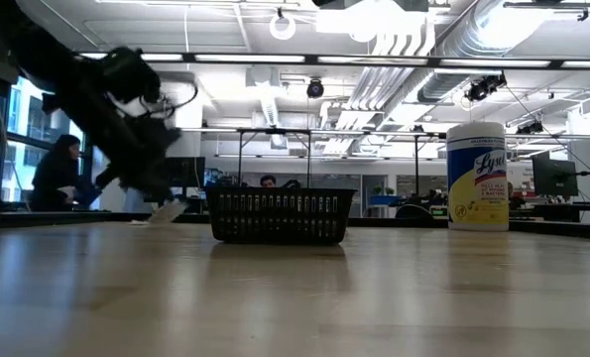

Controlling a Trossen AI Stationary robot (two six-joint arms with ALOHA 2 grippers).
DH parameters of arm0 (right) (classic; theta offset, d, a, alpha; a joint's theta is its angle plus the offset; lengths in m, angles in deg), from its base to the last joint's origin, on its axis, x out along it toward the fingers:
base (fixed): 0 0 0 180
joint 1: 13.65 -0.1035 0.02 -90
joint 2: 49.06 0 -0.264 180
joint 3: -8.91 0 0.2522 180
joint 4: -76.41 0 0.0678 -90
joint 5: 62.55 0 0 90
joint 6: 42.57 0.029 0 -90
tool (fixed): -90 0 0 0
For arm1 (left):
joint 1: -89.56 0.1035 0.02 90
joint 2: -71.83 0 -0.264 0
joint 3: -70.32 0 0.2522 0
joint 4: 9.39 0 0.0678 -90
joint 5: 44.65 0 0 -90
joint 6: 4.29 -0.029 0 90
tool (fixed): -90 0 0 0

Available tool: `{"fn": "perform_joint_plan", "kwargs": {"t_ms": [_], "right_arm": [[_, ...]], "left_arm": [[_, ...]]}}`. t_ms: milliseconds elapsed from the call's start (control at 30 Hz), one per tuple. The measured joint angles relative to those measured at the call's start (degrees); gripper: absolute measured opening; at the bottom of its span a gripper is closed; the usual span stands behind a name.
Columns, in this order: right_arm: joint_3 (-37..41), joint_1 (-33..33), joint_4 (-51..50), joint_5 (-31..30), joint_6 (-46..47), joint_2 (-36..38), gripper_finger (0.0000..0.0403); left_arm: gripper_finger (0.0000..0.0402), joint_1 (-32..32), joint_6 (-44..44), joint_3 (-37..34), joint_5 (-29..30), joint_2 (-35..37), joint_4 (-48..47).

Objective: Pick & Place First Aid Supplies
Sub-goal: Put the towelette pack into the top black basket

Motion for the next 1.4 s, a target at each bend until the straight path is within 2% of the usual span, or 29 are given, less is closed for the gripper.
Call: {"fn": "perform_joint_plan", "kwargs": {"t_ms": [100, 233, 433, 600, 700, 767, 1100, 1233, 1400], "right_arm": [[0.0, 0.0, 0.05, -0.32, -2.93, 0.0, 0.0153], [0.0, 0.02, 0.06, -3.25, -4.86, 0.0, 0.0154], [0.0, 0.02, -0.51, -5.28, -5.56, 0.0, 0.0154], [0.0, -0.47, -3.89, -3.83, -5.35, 0.0, 0.0154], [0.0, -1.38, -6.68, -3.16, -4.07, 0.0, 0.0154], [0.0, -2.01, -8.29, -2.61, -3.11, 0.0, 0.0154], [0.0, -4.45, -10.55, 0.64, 1.56, 0.0, 0.0154], [0.0, -4.7, -11.52, 1.72, 3.29, 0.0, 0.0154], [0.0, -4.7, -11.93, 2.57, 3.47, 0.0, 0.0154]], "left_arm": [[0.0001, -5.0, -0.15, 0.08, -2.4, 3.4, 4.64], [0.0, -10.42, 0.22, 0.98, -1.59, 4.61, 10.72], [0.0, -10.94, -2.77, 8.27, 0.4, -0.29, 11.66], [0.0, -10.96, -6.98, 17.83, 1.29, -9.23, 10.33], [0.0, -10.88, -9.58, 24.54, 6.06, -16.14, 6.94], [0.0, -9.71, -11.27, 28.96, 9.48, -20.96, 4.85], [0.0, -3.1, -16.2, 50.94, 14.07, -45.23, 4.53], [0.0001, -3.09, -16.4, 57.06, 14.79, -51.38, 1.85], [0.0015, -3.1, -16.27, 61.63, 16.61, -53.91, -4.78]]}}
